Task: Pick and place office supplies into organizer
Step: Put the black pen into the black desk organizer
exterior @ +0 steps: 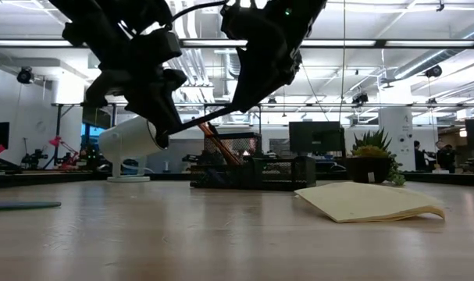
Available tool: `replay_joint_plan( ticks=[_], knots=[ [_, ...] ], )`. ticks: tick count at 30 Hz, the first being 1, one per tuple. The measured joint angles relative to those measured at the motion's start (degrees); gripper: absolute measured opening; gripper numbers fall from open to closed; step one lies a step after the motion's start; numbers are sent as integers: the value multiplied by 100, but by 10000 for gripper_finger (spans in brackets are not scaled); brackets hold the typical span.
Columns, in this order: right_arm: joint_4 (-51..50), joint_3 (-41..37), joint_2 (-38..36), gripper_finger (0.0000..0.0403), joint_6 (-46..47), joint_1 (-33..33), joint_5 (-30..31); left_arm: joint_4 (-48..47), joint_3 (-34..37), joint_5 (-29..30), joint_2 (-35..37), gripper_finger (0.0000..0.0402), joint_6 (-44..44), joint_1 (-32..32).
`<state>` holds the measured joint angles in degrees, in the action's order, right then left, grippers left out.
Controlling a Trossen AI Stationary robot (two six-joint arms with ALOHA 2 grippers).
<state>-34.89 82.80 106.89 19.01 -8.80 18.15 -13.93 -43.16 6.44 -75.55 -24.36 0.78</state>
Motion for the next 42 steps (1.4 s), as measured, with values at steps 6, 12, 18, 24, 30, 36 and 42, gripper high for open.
replay_joint_plan(
  ticks=[6, 12, 18, 24, 30, 36, 42],
  knots=[
    [242, -141, 6, 155, -18, 20, -4, 35, -58, -4, -2, 7, 0, 0],
    [408, -207, 11, 155, -18, 22, -5, 56, -103, -4, -1, 7, 0, 0],
    [387, -206, 11, 153, -13, 46, -4, 94, -103, -6, 0, 7, 0, 0],
    [404, -154, 9, 138, -15, 57, -7, 98, -100, -9, 0, 7, -2, 0],
    [398, -154, 9, 110, 6, 61, -7, 104, -92, -9, -26, 10, -60, 2],
    [395, -154, 9, 72, 6, 61, -3, 103, -83, -18, -26, 14, -155, 82],
    [391, -154, 9, 40, 11, 94, -2, 101, -80, -10, -26, 16, -158, 111]
  ],
)
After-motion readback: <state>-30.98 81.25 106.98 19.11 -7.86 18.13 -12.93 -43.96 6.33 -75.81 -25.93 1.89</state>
